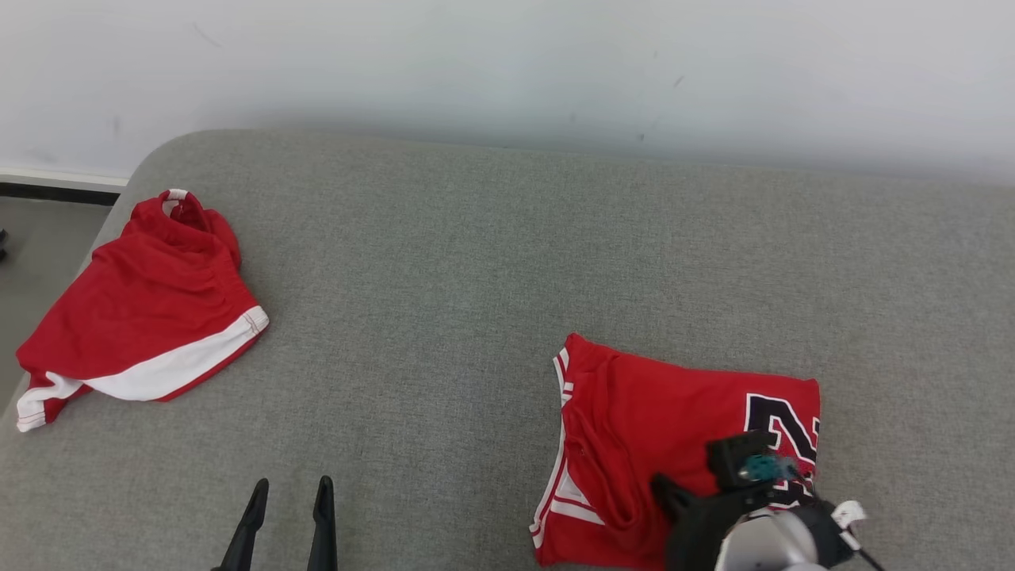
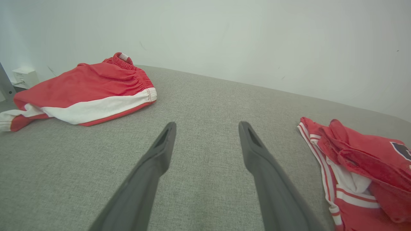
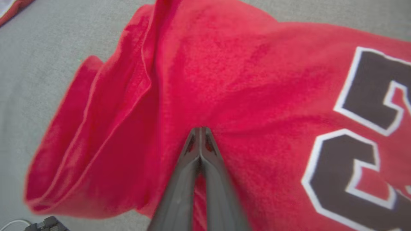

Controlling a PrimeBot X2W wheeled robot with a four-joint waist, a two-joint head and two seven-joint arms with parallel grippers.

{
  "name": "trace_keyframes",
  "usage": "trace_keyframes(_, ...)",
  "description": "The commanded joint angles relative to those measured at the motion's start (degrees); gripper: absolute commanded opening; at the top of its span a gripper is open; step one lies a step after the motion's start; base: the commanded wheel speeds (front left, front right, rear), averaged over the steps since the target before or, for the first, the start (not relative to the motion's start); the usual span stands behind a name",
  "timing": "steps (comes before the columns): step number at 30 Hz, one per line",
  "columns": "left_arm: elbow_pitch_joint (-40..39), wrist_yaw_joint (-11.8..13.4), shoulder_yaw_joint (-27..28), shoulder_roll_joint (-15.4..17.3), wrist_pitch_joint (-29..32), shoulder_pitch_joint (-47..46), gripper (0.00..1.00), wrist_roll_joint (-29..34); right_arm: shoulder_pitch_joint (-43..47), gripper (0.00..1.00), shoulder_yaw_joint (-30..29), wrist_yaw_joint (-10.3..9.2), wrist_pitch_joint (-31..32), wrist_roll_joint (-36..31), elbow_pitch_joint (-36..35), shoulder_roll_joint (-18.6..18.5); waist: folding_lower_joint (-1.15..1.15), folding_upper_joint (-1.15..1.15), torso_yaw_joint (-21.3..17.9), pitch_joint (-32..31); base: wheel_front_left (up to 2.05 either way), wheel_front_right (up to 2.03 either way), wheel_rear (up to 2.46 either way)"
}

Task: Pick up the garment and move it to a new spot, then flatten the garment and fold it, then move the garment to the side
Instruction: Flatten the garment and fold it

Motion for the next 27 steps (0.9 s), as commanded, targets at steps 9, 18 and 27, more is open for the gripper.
trace_keyframes(9, 0.4, 0.0, -0.2, -0.1, -0.2, -0.5, 1.00, -0.3, -5.0, 0.00, 15.1, -0.13, -0.9, 8.0, 4.7, 0.2, 0.00, 0.00, 0.9, 0.2, 0.00, 0.00, 0.00)
trace_keyframes(18, 0.7, 0.0, 0.1, -0.1, -0.2, -0.2, 1.00, -0.6, -9.3, 0.00, 23.7, -0.13, -2.7, 17.4, 5.6, 0.2, 0.00, 0.00, 1.1, 0.0, 0.00, 0.00, 0.00)
trace_keyframes(27, 0.5, 0.0, 0.8, -0.1, -0.2, 1.5, 1.00, 0.2, -9.2, 1.00, 14.0, -0.13, -12.6, 17.4, -0.6, 0.2, 0.00, 0.00, -0.3, -2.4, 0.00, 0.00, 0.00)
